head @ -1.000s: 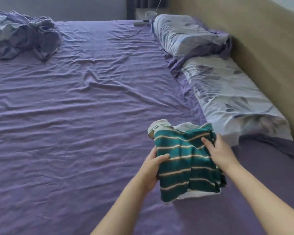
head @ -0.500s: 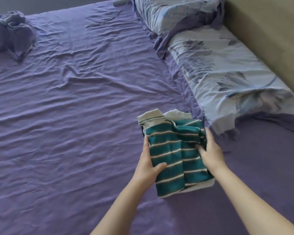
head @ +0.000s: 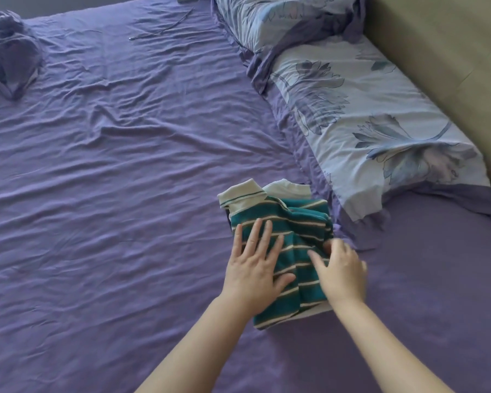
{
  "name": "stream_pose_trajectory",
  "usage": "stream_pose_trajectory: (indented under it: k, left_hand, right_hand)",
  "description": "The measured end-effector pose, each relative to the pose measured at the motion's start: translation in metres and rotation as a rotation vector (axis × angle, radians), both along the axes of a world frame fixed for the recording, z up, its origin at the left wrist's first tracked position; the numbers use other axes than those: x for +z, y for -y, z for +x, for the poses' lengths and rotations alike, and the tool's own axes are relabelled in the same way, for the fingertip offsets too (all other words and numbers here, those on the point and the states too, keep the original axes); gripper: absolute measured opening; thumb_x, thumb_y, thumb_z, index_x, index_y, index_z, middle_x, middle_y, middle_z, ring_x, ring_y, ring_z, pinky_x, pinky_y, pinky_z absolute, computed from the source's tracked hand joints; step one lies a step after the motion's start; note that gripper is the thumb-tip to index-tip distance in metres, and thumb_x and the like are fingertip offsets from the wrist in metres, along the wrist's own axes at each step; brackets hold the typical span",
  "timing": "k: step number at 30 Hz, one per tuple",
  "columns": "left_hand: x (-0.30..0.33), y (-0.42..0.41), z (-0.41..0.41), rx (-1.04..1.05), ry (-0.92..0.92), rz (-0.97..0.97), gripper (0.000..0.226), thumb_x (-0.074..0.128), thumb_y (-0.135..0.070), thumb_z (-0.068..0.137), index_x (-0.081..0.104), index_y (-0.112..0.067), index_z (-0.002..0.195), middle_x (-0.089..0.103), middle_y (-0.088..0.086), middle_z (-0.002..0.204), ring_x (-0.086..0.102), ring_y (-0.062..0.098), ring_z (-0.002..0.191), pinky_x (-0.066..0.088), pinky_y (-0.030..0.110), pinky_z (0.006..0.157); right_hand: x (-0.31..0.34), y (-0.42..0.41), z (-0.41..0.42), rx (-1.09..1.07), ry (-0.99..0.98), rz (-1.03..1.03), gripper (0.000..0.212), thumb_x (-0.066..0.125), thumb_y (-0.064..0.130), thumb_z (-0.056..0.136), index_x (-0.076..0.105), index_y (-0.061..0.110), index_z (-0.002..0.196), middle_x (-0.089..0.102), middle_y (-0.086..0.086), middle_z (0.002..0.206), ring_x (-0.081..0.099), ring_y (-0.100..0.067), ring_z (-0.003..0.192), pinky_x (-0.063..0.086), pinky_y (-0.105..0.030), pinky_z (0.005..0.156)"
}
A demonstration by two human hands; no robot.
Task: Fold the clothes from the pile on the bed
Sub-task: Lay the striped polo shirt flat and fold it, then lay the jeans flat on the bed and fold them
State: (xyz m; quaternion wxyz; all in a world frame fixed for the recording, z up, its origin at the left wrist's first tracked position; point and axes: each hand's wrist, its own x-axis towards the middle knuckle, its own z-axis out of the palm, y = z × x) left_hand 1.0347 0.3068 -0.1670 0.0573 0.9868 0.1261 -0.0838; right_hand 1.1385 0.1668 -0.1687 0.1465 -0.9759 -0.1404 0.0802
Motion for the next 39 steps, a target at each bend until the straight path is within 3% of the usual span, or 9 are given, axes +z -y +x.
stream_pose_trajectory:
  k: [8,14,17,25,27,28,31,35,39]
  left_hand:
    - [-0.021,-0.009,-0.005,0.021,-0.085,-0.078,0.09,-0.005,-0.09,0.069,-0.024,-0.038,0.14,-0.028,0.003,0.152,-0.042,0.018,0.133,-0.02,0.053,0.111]
    - [-0.02,-0.019,-0.007,-0.086,-0.116,-0.1,0.106,0.007,-0.099,0.057,-0.037,-0.04,0.134,-0.036,0.004,0.149,-0.044,0.018,0.132,-0.021,0.053,0.112]
    - [-0.021,-0.022,-0.009,-0.124,-0.126,-0.106,0.113,0.013,-0.1,0.054,-0.038,-0.039,0.134,-0.038,0.005,0.148,-0.043,0.021,0.133,-0.019,0.054,0.112]
    - [-0.015,-0.022,-0.01,-0.196,-0.194,0.002,0.124,0.034,-0.094,0.058,-0.02,-0.026,0.147,-0.032,0.011,0.149,-0.034,0.03,0.137,-0.017,0.059,0.11]
    - [-0.011,-0.013,-0.01,-0.157,-0.198,0.021,0.121,0.037,-0.091,0.062,-0.018,-0.024,0.147,-0.028,0.012,0.152,-0.032,0.031,0.138,-0.017,0.06,0.109]
    - [-0.009,-0.007,-0.012,-0.12,-0.192,0.018,0.118,0.037,-0.089,0.065,-0.016,-0.024,0.148,-0.026,0.012,0.154,-0.031,0.031,0.139,-0.018,0.061,0.108]
    - [-0.006,0.013,-0.03,0.023,-0.139,-0.025,0.094,0.034,-0.075,0.082,-0.007,-0.026,0.15,-0.02,0.01,0.156,-0.036,0.03,0.135,-0.024,0.061,0.106]
    - [0.007,0.039,-0.069,0.079,-0.162,-0.114,0.065,0.032,-0.049,0.096,0.006,-0.026,0.151,-0.014,0.009,0.158,-0.035,0.031,0.135,-0.032,0.058,0.1]
    - [0.038,0.044,-0.112,0.085,-0.267,-0.173,0.059,0.034,-0.039,0.098,0.012,-0.022,0.15,-0.002,0.01,0.159,-0.014,0.033,0.144,-0.03,0.059,0.101]
  right_hand:
    - [-0.005,0.021,-0.004,0.116,0.205,0.102,0.021,0.066,0.026,0.085,0.064,0.005,0.088,0.058,-0.015,0.083,0.057,-0.038,0.056,0.032,-0.03,0.045]
    - [-0.016,0.042,0.015,0.306,0.452,-0.101,0.023,0.066,0.02,0.085,0.06,0.002,0.071,0.052,-0.012,0.061,0.046,-0.031,0.033,0.033,-0.027,0.031]
    - [-0.021,0.043,0.022,0.402,0.528,-0.13,0.034,0.044,0.028,0.09,0.059,0.005,0.07,0.051,-0.01,0.06,0.049,-0.029,0.034,0.033,-0.025,0.03]
    - [-0.011,0.036,0.035,0.638,0.685,-0.177,0.044,0.033,0.025,0.1,0.063,0.009,0.071,0.053,-0.008,0.058,0.054,-0.027,0.044,0.039,-0.03,0.036]
    - [-0.006,0.025,0.015,0.582,0.62,-0.16,0.017,0.056,0.021,0.091,0.066,0.008,0.089,0.06,-0.011,0.075,0.059,-0.031,0.065,0.046,-0.038,0.052]
    - [-0.005,0.019,0.002,0.543,0.557,-0.135,0.02,0.062,0.024,0.087,0.066,0.009,0.1,0.063,-0.012,0.088,0.061,-0.032,0.078,0.048,-0.04,0.063]
    - [-0.007,0.019,-0.032,0.583,0.345,-0.155,0.043,0.04,0.036,0.088,0.065,0.013,0.116,0.065,-0.011,0.112,0.063,-0.032,0.102,0.051,-0.044,0.082]
    - [0.009,0.022,-0.054,0.545,0.102,-0.342,0.07,0.007,0.042,0.098,0.065,0.008,0.118,0.065,-0.015,0.117,0.063,-0.034,0.106,0.048,-0.056,0.085]
    - [0.042,0.006,-0.095,0.552,0.027,-0.358,0.053,0.039,0.037,0.079,0.069,0.008,0.111,0.067,-0.018,0.113,0.065,-0.038,0.101,0.049,-0.06,0.078]
